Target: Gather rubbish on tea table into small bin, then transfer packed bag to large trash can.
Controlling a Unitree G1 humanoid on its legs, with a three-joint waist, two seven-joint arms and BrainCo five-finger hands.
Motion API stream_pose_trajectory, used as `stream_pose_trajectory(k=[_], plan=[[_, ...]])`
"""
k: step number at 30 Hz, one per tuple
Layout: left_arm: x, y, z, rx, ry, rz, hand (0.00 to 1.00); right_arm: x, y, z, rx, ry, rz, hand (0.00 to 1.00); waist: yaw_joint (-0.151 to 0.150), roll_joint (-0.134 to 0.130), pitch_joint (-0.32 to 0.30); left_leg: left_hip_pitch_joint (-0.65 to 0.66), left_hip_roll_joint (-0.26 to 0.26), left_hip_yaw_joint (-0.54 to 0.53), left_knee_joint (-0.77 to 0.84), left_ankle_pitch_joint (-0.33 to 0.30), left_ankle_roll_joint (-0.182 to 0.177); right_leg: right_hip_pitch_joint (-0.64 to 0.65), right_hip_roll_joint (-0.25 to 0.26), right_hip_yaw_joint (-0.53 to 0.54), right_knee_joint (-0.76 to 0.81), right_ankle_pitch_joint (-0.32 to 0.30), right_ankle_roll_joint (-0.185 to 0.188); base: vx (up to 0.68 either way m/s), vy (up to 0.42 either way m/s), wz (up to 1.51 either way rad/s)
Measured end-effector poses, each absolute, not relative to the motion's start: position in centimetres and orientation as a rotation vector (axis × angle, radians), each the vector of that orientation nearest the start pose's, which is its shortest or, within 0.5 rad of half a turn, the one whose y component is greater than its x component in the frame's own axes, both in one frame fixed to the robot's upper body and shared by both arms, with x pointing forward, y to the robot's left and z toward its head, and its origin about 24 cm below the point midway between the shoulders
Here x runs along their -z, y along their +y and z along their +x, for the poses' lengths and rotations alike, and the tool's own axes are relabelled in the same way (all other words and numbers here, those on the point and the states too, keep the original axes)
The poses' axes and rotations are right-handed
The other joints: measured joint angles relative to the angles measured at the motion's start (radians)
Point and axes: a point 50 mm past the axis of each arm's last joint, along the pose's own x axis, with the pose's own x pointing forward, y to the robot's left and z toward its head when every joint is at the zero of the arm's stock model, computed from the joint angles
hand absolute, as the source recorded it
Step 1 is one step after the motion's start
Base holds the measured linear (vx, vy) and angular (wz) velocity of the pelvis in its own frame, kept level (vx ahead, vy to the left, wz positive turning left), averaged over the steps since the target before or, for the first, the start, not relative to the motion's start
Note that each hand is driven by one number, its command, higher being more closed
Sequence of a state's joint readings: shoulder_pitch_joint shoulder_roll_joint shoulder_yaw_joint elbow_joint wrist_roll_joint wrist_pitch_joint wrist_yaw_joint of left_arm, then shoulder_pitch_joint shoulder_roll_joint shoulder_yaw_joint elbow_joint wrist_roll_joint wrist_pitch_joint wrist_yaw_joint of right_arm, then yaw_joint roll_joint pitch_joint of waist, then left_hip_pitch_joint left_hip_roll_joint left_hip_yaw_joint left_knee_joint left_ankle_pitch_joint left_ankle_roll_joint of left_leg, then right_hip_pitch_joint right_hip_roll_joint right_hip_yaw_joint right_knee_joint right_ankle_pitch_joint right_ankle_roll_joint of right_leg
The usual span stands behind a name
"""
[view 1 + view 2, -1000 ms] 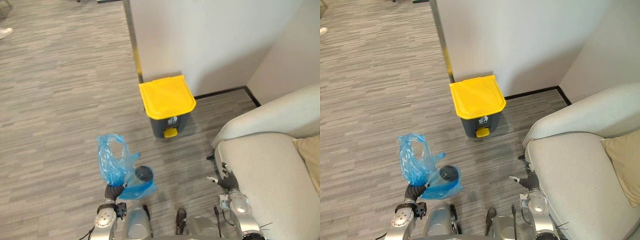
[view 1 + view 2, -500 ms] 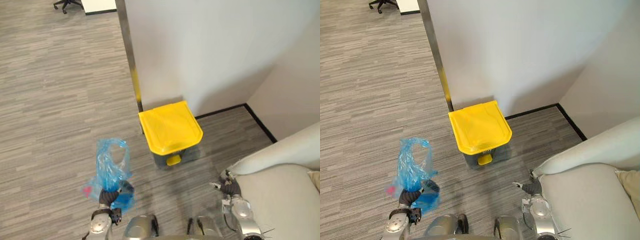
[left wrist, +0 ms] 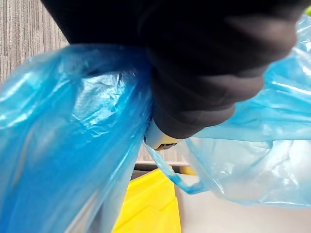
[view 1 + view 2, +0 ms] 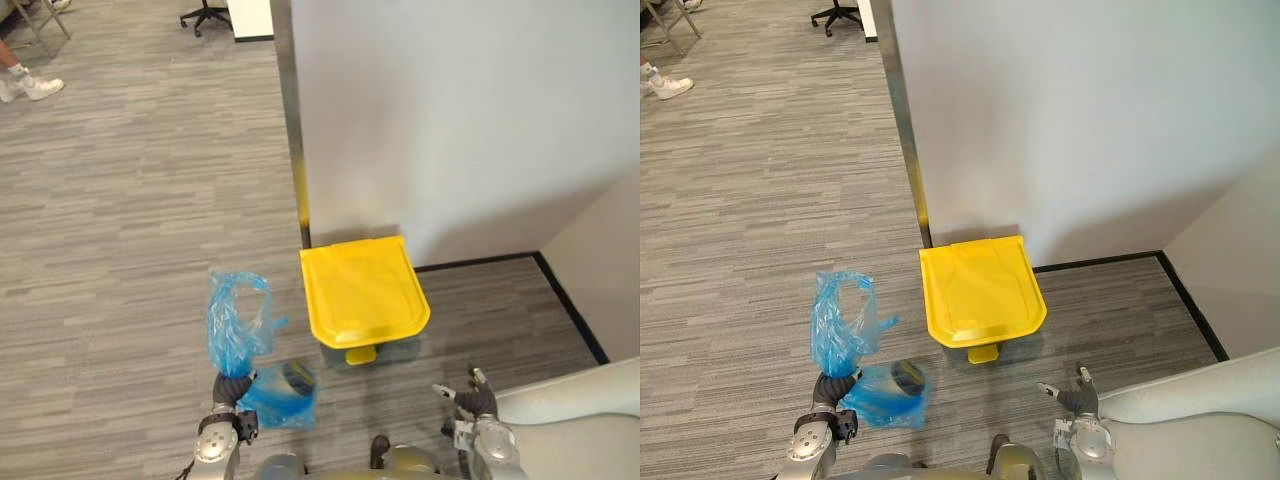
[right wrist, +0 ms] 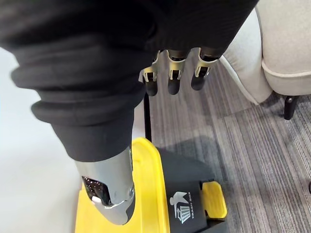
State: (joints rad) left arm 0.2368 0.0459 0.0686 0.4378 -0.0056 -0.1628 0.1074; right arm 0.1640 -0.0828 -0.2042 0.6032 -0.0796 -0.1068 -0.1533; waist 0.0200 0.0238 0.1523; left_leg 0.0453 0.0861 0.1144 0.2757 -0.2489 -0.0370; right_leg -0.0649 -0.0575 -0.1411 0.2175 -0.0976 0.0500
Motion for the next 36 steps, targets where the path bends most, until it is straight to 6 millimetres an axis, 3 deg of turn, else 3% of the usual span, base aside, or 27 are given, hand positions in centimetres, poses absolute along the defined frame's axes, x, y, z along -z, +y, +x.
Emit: stream_pose_trajectory(k=[5,8,12,13,14,15,17,18,19,20,21,22,23,25,26,27,28,32,34,36], plan=[[8.7,19.9,15.2,-0.246,0.517,0.070,1.00,10.2,-23.1,15.2,0.395,0.642,-0.139,0.00,0.003,0.001,-0.003,-0.014,-0.002,0.027,-0.003,0.000,0.000,0.013,0.003,0.009,-0.075,0.046,0.009,-0.01,0.048,-0.09],[8.6,20.2,15.2,-0.247,0.518,0.081,1.00,10.1,-22.7,15.5,0.403,0.635,-0.130,0.00,0.015,-0.001,-0.004,-0.037,-0.001,0.040,0.001,-0.001,0.000,-0.034,0.002,0.015,-0.035,0.047,0.008,-0.04,0.018,-0.14],[8.5,20.6,15.1,-0.232,0.519,0.112,1.00,9.9,-22.6,16.0,0.409,0.619,-0.110,0.00,0.020,-0.019,0.019,-0.032,-0.001,0.048,0.063,-0.107,0.033,-0.141,-0.038,-0.003,0.270,-0.049,0.022,-0.08,0.007,0.03],[8.4,20.8,15.1,-0.233,0.515,0.122,1.00,9.9,-22.6,15.9,0.413,0.620,-0.104,0.00,0.012,-0.016,0.038,-0.002,0.001,0.031,0.087,-0.125,0.047,-0.219,-0.054,-0.032,0.449,-0.067,0.018,0.00,0.005,0.18],[8.3,21.1,15.2,-0.229,0.512,0.140,1.00,10.0,-22.6,15.6,0.417,0.627,-0.098,0.00,0.013,-0.009,0.044,0.006,0.013,0.016,0.122,-0.155,0.051,-0.262,-0.057,-0.044,0.458,-0.103,0.001,0.06,-0.008,0.22],[8.2,21.2,15.4,-0.225,0.505,0.145,1.00,10.0,-22.6,15.6,0.418,0.626,-0.097,0.00,0.014,-0.015,0.046,0.008,0.018,0.014,0.138,-0.166,0.050,-0.287,-0.061,-0.055,0.441,-0.102,0.001,0.12,-0.044,0.24],[7.4,22.1,16.7,-0.215,0.472,0.187,1.00,9.8,-22.7,16.0,0.425,0.611,-0.089,0.00,0.016,-0.036,0.064,0.018,0.020,-0.008,0.175,-0.205,0.039,-0.342,-0.069,-0.079,0.256,-0.039,0.027,0.13,-0.095,0.36],[6.9,22.5,17.7,-0.216,0.442,0.201,1.00,9.7,-23.0,15.9,0.438,0.609,-0.086,0.00,0.007,-0.048,0.076,0.021,0.019,-0.032,0.205,-0.229,0.026,-0.343,-0.075,-0.089,0.112,0.013,0.054,0.19,-0.173,0.69],[6.5,22.6,18.4,-0.230,0.423,0.204,1.00,9.6,-23.5,15.9,0.445,0.610,-0.097,0.00,-0.006,-0.053,0.088,0.034,0.020,-0.061,0.243,-0.266,0.012,-0.339,-0.078,-0.069,0.070,0.049,0.056,0.23,-0.190,0.67],[6.6,22.6,18.7,-0.237,0.423,0.201,1.00,9.5,-24.0,15.9,0.451,0.606,-0.110,0.00,-0.005,-0.036,0.094,0.042,0.034,-0.076,0.259,-0.287,0.002,-0.331,-0.060,-0.040,0.085,0.105,0.053,0.33,-0.197,0.43],[6.6,22.0,19.3,-0.240,0.418,0.179,1.00,9.1,-24.9,16.0,0.472,0.595,-0.124,0.00,-0.009,-0.010,0.107,0.053,0.065,-0.093,0.269,-0.311,-0.009,-0.334,-0.028,-0.018,0.138,0.086,0.070,0.35,-0.182,0.48],[6.1,21.3,20.3,-0.223,0.387,0.170,1.00,8.6,-26.1,15.9,0.529,0.572,-0.105,0.00,-0.014,0.022,0.128,0.051,0.086,-0.140,0.262,-0.313,-0.036,-0.383,0.013,0.050,0.291,-0.043,0.122,0.42,-0.236,0.89],[5.8,21.1,20.9,-0.218,0.370,0.164,1.00,8.8,-26.6,15.2,0.563,0.589,-0.090,0.00,-0.035,0.018,0.141,0.056,0.086,-0.184,0.256,-0.307,-0.051,-0.404,0.043,0.108,0.384,-0.116,0.092,0.35,-0.220,1.30],[5.6,20.8,21.3,-0.215,0.358,0.157,1.00,9.4,-27.1,13.2,0.610,0.640,-0.076,0.00,-0.068,0.001,0.145,0.078,0.078,-0.234,0.267,-0.305,-0.056,-0.415,0.018,0.103,0.529,-0.172,0.048,0.41,-0.255,1.13],[5.7,20.4,21.1,-0.216,0.364,0.141,1.00,9.7,-26.9,12.7,0.621,0.656,-0.053,0.00,-0.062,0.007,0.142,0.077,0.104,-0.233,0.318,-0.303,-0.061,-0.422,0.023,0.079,0.605,-0.242,0.000,0.42,-0.253,0.56],[5.7,20.2,21.2,-0.212,0.362,0.136,1.00,9.8,-26.7,12.8,0.622,0.655,-0.037,0.00,-0.063,0.013,0.139,0.060,0.119,-0.229,0.341,-0.297,-0.072,-0.424,0.025,0.062,0.618,-0.261,-0.010,0.47,-0.305,0.46],[5.8,19.7,21.4,-0.201,0.361,0.121,1.00,10.0,-26.0,13.3,0.615,0.654,-0.003,0.00,-0.076,0.017,0.138,0.032,0.156,-0.209,0.356,-0.272,-0.115,-0.422,0.026,0.024,0.620,-0.281,-0.043,0.41,-0.295,0.60],[5.5,18.5,22.3,-0.180,0.346,0.093,1.00,9.9,-24.9,14.8,0.592,0.633,0.038,0.00,-0.093,0.018,0.136,0.035,0.248,-0.003,0.277,-0.193,-0.127,-0.374,0.018,-0.044,0.550,-0.281,-0.083,0.21,-0.157,0.50],[5.5,18.7,22.3,-0.175,0.344,0.101,1.00,9.2,-24.3,16.7,0.539,0.589,0.025,0.00,-0.093,0.017,0.129,0.038,0.244,0.059,0.189,-0.157,-0.159,-0.376,-0.002,-0.059,0.517,-0.258,-0.101,0.02,-0.052,0.46],[5.9,19.6,21.9,-0.171,0.369,0.130,1.00,8.1,-22.7,19.6,0.450,0.527,0.014,0.00,-0.090,0.017,0.128,0.034,0.231,0.067,0.126,-0.138,-0.186,-0.381,-0.012,-0.066,0.471,-0.216,-0.085,-0.09,0.007,0.23]])
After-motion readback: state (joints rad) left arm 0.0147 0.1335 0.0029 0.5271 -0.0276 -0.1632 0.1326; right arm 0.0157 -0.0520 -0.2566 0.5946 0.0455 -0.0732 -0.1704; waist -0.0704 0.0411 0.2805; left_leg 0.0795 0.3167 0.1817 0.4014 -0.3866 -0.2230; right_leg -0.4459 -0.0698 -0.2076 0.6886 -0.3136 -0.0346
